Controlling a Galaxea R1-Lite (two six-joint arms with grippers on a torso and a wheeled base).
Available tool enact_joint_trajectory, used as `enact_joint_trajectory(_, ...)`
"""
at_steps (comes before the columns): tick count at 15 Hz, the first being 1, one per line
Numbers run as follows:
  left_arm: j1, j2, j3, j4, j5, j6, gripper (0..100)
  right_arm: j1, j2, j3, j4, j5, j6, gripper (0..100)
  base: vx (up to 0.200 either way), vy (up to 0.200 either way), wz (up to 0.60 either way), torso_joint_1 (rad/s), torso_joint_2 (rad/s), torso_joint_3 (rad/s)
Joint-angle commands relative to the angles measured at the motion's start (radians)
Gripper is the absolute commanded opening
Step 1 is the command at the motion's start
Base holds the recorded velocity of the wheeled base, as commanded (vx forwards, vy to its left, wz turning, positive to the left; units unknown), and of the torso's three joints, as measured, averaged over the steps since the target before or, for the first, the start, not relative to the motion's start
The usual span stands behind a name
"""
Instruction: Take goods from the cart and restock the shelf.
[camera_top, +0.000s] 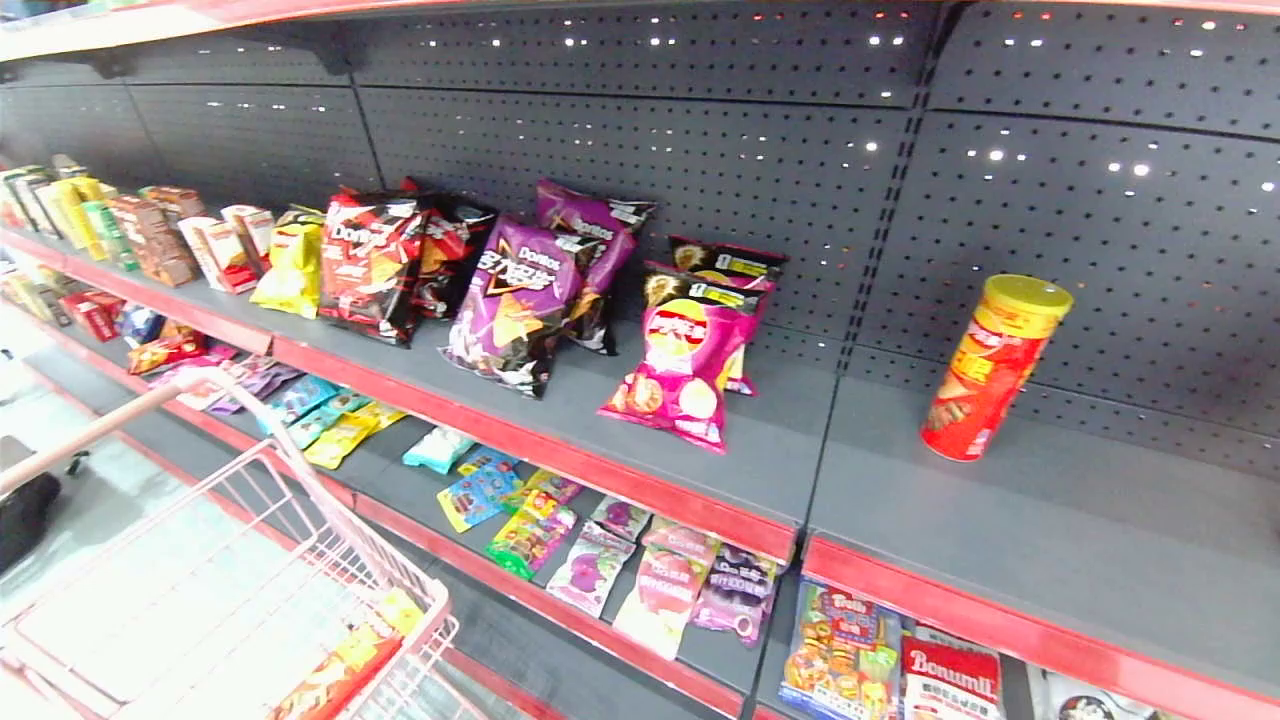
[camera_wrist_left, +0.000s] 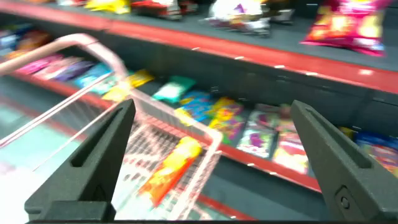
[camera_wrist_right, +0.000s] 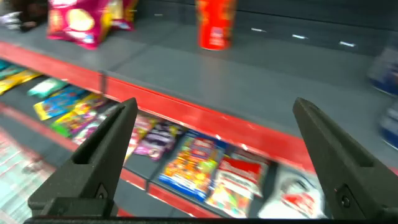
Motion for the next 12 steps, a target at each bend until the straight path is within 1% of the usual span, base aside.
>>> enact_joint_trajectory(1,0.000,0.000,0.000,-0.001,-0.001,0.002,100,0.000,0.000,0.000,0.000,0.001,0.000,100,0.000,0.000,0.00,0.000,0.00,0.000)
enact_joint_trajectory(2,0.000,0.000,0.000,-0.001,0.001,0.001,100,0.000,0.000,0.000,0.000,0.001,0.000,100,0.000,0.000,0.00,0.000,0.00,0.000)
enact_joint_trajectory(4,0.005,0.005,0.000,-0.001,0.007,-0.018,100,0.000,0.000,0.000,0.000,0.008,-0.002,100,0.000,0.000,0.00,0.000,0.00,0.000)
enact_joint_trajectory(5,0.003,0.000,0.000,-0.005,0.001,0.048,100,0.000,0.000,0.000,0.000,0.008,0.000,100,0.000,0.000,0.00,0.000,0.00,0.000)
enact_joint_trajectory(6,0.005,0.000,0.000,-0.008,-0.007,0.094,100,0.000,0.000,0.000,0.000,0.008,-0.002,100,0.000,0.000,0.00,0.000,0.00,0.000)
enact_joint_trajectory(7,0.003,0.000,0.000,-0.008,-0.016,0.096,100,0.000,0.000,0.000,0.000,0.008,-0.002,100,0.000,0.000,0.00,0.000,0.00,0.000)
enact_joint_trajectory(10,0.003,0.000,0.000,-0.012,-0.019,0.096,100,0.000,0.000,0.000,0.000,0.008,0.000,100,0.000,0.000,0.00,0.000,0.00,0.000)
enact_joint_trajectory(12,0.003,0.000,0.000,-0.024,-0.053,0.104,100,-0.001,0.000,0.000,0.000,0.008,0.003,100,0.000,0.000,0.00,0.000,0.00,0.000)
